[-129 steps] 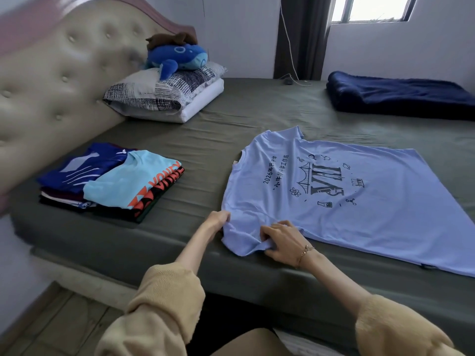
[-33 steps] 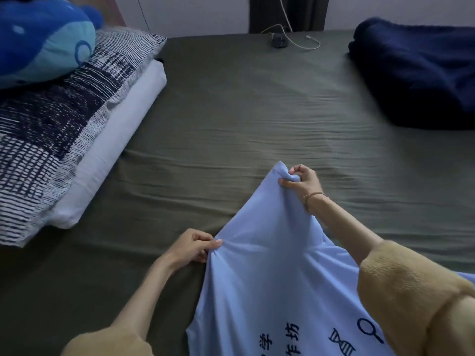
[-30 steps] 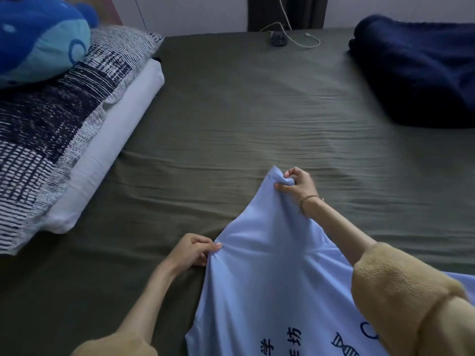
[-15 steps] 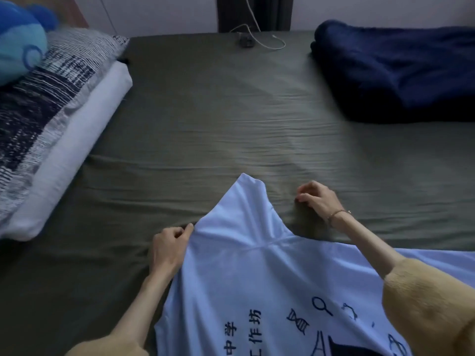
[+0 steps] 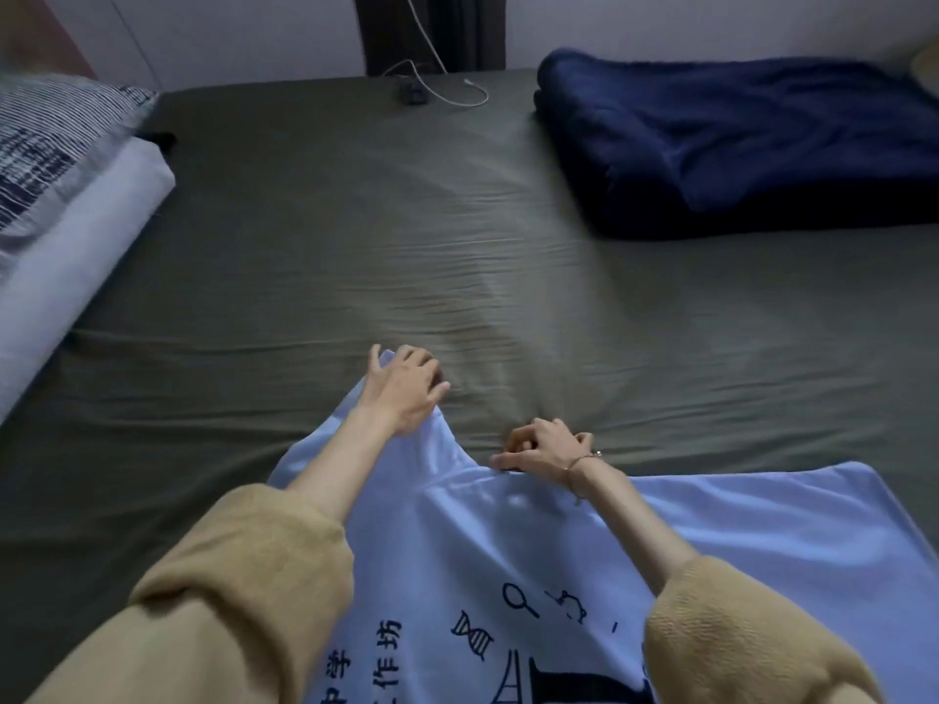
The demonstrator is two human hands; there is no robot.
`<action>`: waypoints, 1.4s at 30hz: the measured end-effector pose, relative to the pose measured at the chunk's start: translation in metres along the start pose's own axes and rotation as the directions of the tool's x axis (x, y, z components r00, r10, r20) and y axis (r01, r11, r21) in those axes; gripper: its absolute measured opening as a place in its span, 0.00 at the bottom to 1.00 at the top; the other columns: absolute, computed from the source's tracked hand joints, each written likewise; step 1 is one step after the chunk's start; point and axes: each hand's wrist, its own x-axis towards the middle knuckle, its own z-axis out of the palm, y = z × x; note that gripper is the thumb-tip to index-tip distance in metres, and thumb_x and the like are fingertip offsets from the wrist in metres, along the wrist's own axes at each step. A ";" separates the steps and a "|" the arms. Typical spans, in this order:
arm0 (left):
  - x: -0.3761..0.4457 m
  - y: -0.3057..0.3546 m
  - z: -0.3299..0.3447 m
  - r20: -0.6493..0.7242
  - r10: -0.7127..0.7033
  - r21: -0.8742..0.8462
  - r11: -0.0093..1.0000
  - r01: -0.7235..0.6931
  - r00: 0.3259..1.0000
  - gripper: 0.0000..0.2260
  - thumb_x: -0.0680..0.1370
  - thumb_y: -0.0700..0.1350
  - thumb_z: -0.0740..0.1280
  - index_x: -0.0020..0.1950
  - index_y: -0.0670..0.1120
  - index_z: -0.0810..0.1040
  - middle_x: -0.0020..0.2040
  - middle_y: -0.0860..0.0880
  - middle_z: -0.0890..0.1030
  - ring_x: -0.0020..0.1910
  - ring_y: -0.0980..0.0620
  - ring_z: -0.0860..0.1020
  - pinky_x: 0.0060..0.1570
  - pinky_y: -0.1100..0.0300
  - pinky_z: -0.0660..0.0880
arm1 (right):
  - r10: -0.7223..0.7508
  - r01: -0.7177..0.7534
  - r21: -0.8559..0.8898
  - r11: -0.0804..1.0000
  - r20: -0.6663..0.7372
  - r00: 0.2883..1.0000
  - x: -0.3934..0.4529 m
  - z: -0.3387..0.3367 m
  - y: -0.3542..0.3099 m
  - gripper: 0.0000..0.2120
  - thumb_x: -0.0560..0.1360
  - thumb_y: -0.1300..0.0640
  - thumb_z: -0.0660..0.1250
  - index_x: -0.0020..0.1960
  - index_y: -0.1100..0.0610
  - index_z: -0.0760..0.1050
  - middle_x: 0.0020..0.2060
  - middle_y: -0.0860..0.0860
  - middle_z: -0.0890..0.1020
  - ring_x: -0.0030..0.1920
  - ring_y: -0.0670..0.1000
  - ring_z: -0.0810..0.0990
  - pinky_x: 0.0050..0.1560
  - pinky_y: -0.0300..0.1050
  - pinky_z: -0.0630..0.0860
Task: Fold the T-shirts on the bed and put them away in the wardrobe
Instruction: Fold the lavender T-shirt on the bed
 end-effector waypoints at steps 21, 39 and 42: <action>0.004 0.007 -0.001 0.099 -0.042 -0.738 0.667 0.101 0.994 0.25 0.65 0.30 0.50 0.54 0.51 0.72 0.51 0.54 0.81 0.60 0.55 0.71 0.69 0.43 0.35 | -0.025 0.009 0.114 0.993 0.134 0.991 0.000 -0.006 0.015 0.16 0.67 0.35 0.69 0.36 0.48 0.77 0.54 0.48 0.75 0.60 0.48 0.65 0.51 0.43 0.56; -0.027 0.093 0.012 0.285 0.300 -0.258 0.939 -0.228 0.911 0.16 0.76 0.56 0.55 0.33 0.48 0.67 0.39 0.52 0.72 0.54 0.53 0.66 0.55 0.57 0.62 | -0.017 0.004 -0.294 0.956 -0.042 0.999 -0.062 -0.084 0.175 0.12 0.73 0.42 0.60 0.35 0.46 0.70 0.38 0.44 0.70 0.51 0.45 0.66 0.53 0.46 0.59; -0.025 0.095 0.016 0.341 0.287 -0.235 0.948 -0.214 0.895 0.14 0.68 0.57 0.52 0.29 0.49 0.67 0.42 0.51 0.72 0.56 0.51 0.66 0.58 0.55 0.64 | 0.060 -0.076 -0.449 0.890 -0.048 0.997 -0.076 -0.099 0.221 0.12 0.76 0.47 0.61 0.34 0.42 0.64 0.39 0.43 0.65 0.55 0.46 0.66 0.61 0.46 0.59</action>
